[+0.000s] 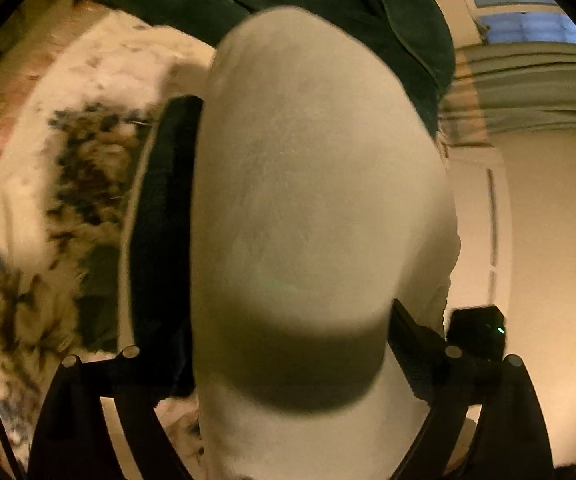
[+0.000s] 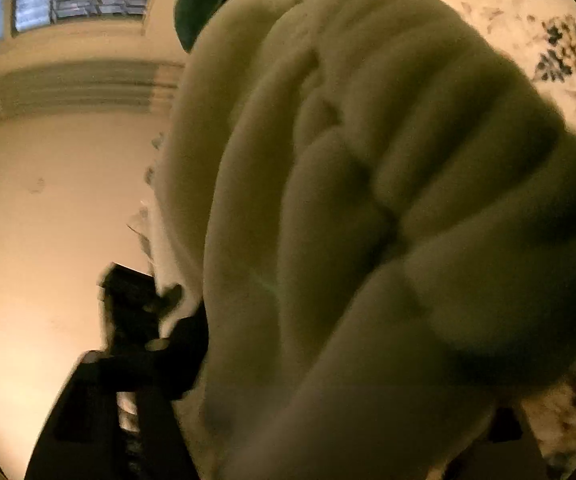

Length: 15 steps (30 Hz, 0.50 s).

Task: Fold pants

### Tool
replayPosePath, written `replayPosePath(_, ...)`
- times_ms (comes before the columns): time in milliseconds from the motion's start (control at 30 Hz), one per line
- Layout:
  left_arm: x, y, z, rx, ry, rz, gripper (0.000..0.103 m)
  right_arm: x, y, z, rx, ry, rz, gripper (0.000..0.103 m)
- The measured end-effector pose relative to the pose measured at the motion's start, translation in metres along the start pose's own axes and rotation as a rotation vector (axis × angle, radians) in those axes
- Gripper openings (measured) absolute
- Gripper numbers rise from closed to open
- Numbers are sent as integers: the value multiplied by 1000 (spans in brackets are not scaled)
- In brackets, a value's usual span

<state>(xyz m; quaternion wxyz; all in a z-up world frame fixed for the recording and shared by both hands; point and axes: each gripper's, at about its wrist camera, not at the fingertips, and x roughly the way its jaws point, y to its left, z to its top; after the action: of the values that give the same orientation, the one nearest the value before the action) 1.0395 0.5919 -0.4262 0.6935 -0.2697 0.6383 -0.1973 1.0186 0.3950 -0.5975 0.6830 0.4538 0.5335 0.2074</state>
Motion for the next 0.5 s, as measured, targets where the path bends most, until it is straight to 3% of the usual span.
replayPosePath(100, -22, -19, -14, 35, -91, 146, 91, -11, 19, 1, -79, 19, -110, 95)
replayPosePath(167, -41, -44, -34, 93, -194, 293, 91, -19, 33, -10, -146, 8, -211, 95)
replayPosePath(233, -42, -53, -41, 134, -259, 395, 94, -35, 53, -20, -227, -25, -347, 95)
replayPosePath(267, -48, -70, -56, 168, -297, 467, 101, -41, 65, -19, -259, -43, -397, 95)
replayPosePath(333, -50, -87, -78, 201, -307, 533, 103, -66, 89, -30, -354, -95, -543, 95)
replayPosePath(367, -51, -91, -81, 208, -304, 552, 103, -107, 80, -37, -380, -111, -586, 95)
replayPosePath(400, -53, -105, -95, 221, -316, 573, 103, -121, 91, -46, -412, -135, -645, 95)
replayPosePath(500, -61, -134, -129, 258, -356, 610, 103, -172, 120, -55, -444, -194, -715, 95)
